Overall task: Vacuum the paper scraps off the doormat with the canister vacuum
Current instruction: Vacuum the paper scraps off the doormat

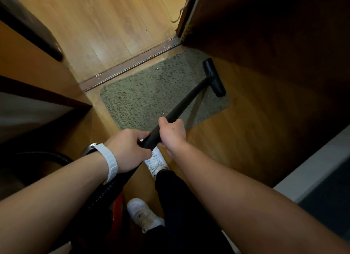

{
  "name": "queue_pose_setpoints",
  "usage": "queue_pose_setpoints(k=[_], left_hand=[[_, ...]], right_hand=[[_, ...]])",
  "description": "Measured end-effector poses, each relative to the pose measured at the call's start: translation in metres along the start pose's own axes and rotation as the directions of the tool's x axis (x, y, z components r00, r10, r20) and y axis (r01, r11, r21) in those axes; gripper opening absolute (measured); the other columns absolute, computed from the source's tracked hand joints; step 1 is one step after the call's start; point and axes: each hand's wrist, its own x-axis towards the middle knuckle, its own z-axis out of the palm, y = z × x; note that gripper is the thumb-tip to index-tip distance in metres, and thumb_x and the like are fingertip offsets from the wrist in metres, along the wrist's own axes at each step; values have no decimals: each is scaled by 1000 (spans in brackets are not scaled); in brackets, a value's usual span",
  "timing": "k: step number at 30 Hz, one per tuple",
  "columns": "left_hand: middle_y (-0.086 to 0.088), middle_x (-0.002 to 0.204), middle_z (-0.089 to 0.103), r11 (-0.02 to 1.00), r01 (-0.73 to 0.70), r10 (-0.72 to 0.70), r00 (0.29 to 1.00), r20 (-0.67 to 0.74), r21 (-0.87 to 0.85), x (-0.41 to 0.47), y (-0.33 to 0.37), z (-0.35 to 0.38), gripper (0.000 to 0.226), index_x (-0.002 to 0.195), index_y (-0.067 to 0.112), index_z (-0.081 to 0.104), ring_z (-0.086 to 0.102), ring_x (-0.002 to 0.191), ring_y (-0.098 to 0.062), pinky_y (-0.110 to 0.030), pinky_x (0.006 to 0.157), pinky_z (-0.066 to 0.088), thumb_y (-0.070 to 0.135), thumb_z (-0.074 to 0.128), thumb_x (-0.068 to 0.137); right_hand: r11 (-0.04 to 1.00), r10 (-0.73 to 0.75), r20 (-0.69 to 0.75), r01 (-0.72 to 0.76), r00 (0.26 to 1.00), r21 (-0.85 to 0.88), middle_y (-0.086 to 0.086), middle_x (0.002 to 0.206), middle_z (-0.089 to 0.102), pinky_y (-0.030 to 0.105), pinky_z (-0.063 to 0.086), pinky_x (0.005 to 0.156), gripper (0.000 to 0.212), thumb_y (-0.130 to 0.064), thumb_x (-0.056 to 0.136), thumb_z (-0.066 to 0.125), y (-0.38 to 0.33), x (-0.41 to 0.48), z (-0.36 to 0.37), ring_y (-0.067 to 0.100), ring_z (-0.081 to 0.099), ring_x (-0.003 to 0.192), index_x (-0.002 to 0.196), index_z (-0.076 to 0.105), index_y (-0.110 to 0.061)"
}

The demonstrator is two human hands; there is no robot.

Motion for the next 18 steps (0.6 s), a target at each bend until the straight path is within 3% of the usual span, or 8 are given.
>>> queue_pose_setpoints(k=[6,12,18], left_hand=[[3,72,71,1000,17,-16,1000,-13,18,-14,-10,-2,33,103,43,66,64,59,-13,-29,57,52,24,68,75],[5,83,72,1000,10,-10,1000,-5,25,-22,-11,-1,43,114,42,65,67,69,-13,-31,68,54,24,69,76],[4,82,72,997,-5,1,999,45,81,-17,-7,3,40,113,37,65,64,64,-8,-20,55,47,25,67,75]], right_hand=[[999,28,-26,-29,999,-38,10,113,61,45,63,76,51,-35,86,60,11,-13,12,29,67,94,127,42,-10],[999,41,-59,-43,997,-24,9,113,63,49,62,81,66,-45,72,55,16,-23,16,29,68,92,129,45,-12],[997,69,-93,-71,993,-15,9,113,65,49,61,83,68,-44,72,54,20,-24,8,30,68,94,131,46,-12]])
